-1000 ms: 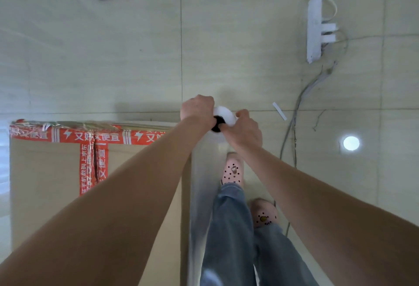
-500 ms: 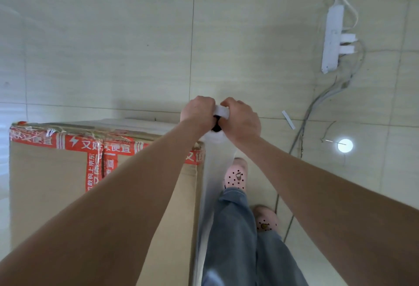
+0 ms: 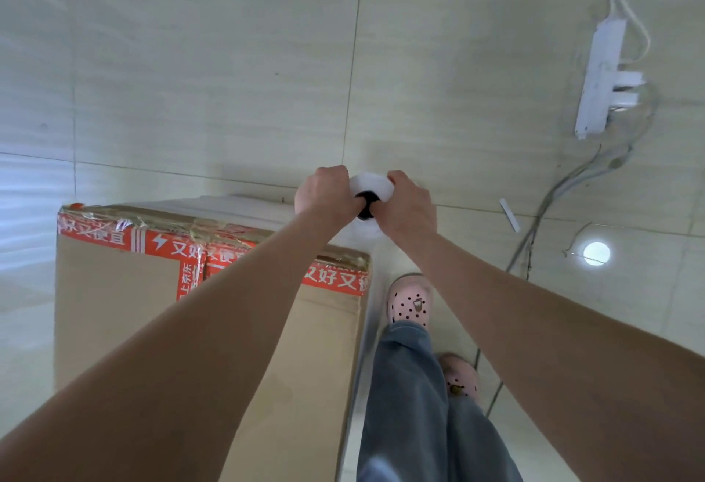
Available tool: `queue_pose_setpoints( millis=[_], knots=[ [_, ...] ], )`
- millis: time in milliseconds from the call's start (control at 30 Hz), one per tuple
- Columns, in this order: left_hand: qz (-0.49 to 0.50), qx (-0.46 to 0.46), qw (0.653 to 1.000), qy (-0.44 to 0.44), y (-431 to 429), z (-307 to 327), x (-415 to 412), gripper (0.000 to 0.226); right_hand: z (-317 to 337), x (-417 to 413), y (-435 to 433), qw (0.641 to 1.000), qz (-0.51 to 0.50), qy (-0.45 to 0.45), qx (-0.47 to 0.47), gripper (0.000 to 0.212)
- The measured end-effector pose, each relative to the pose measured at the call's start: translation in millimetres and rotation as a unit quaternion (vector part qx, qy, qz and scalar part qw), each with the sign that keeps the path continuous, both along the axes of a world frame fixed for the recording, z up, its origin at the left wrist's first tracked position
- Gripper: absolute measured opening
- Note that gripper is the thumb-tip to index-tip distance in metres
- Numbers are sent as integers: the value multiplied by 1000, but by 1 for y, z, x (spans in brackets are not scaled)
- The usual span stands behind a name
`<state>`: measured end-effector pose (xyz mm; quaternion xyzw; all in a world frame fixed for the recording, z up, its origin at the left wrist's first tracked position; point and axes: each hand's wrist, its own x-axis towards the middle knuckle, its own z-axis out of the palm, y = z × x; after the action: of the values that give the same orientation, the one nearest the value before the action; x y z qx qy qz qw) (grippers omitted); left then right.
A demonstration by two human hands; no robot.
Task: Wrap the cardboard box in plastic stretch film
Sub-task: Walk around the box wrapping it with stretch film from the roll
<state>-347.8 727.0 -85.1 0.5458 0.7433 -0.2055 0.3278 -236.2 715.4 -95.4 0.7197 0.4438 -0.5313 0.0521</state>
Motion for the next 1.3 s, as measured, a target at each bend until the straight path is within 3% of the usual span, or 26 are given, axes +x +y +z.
queue_pose_setpoints(
  millis=[100, 200, 367, 833, 1000, 1100, 1200, 1300],
  knots=[
    [23, 1, 1000, 7, 3, -2, -4, 26, 2, -9, 12, 994, 80, -13, 69, 43],
    [-8, 30, 999, -8, 15, -2, -3, 28, 5, -14, 16, 990, 69, 12, 121, 37],
    [20, 26, 999, -2, 24, -2, -6, 24, 4, -15, 18, 998, -55, -9, 12, 45],
    [165, 19, 986, -17, 19, -6, -30, 14, -4, -34, 45, 985, 152, 18, 75, 43],
    [253, 25, 967, -9, 21, -5, -41, 23, 3, -41, 63, 970, 211, 40, 113, 49],
    [324, 11, 946, 6, 19, 0, -62, 35, 7, -57, 71, 981, 174, 46, 68, 48],
    [296, 5, 954, 35, 15, 6, -74, 37, 9, -70, 72, 990, 136, 43, -13, 42],
    [236, 42, 970, 38, 19, 8, -72, 31, 9, -73, 67, 990, 136, 42, 9, 29]
  ],
)
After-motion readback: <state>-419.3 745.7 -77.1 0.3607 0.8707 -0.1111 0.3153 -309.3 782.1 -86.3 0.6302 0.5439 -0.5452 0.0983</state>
